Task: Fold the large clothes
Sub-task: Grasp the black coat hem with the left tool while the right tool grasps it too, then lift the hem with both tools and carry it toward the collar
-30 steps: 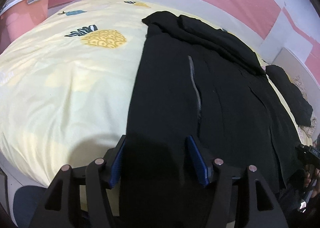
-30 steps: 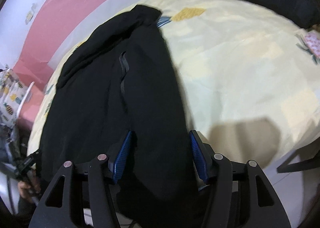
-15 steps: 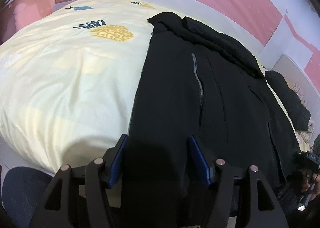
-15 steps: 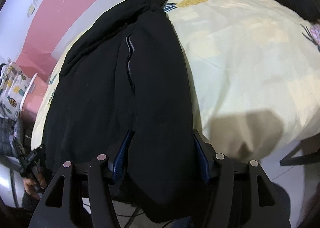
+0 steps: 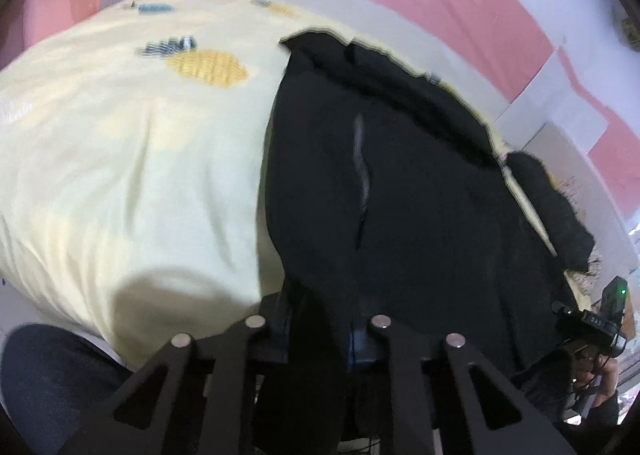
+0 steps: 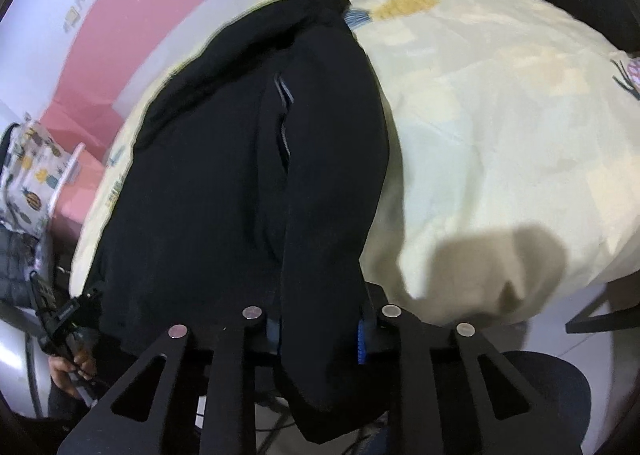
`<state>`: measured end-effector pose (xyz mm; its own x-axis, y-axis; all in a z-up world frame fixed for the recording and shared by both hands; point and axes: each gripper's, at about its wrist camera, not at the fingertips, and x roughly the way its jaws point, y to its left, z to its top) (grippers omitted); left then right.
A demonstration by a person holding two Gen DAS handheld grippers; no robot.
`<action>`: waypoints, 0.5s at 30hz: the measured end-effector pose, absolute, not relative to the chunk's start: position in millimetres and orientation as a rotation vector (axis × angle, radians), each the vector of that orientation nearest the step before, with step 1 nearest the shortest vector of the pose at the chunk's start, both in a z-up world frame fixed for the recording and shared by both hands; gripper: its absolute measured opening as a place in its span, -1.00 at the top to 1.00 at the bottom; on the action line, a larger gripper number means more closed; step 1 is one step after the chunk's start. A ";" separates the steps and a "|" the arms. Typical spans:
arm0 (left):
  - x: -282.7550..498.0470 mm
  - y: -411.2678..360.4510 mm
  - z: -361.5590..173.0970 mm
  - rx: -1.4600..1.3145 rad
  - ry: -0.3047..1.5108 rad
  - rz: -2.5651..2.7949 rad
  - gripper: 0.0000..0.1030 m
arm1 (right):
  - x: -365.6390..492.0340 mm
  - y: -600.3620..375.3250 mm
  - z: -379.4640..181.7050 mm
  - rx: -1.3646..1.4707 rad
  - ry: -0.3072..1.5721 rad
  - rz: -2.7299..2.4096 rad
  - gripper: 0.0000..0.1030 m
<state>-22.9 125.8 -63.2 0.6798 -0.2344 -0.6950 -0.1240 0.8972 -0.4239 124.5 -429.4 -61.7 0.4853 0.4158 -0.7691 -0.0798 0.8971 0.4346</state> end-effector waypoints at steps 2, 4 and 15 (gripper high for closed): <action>-27.9 127.1 -38.4 -0.464 0.761 -0.084 0.68 | 118.7 -432.0 -46.2 0.388 0.977 0.337 0.59; -31.4 127.4 -16.0 -0.454 0.701 -0.102 0.68 | 114.0 -433.9 -30.5 0.405 0.930 0.358 0.59; -26.2 138.7 27.2 -0.453 0.585 -0.138 0.69 | 106.4 -438.5 6.5 0.458 0.791 0.406 0.60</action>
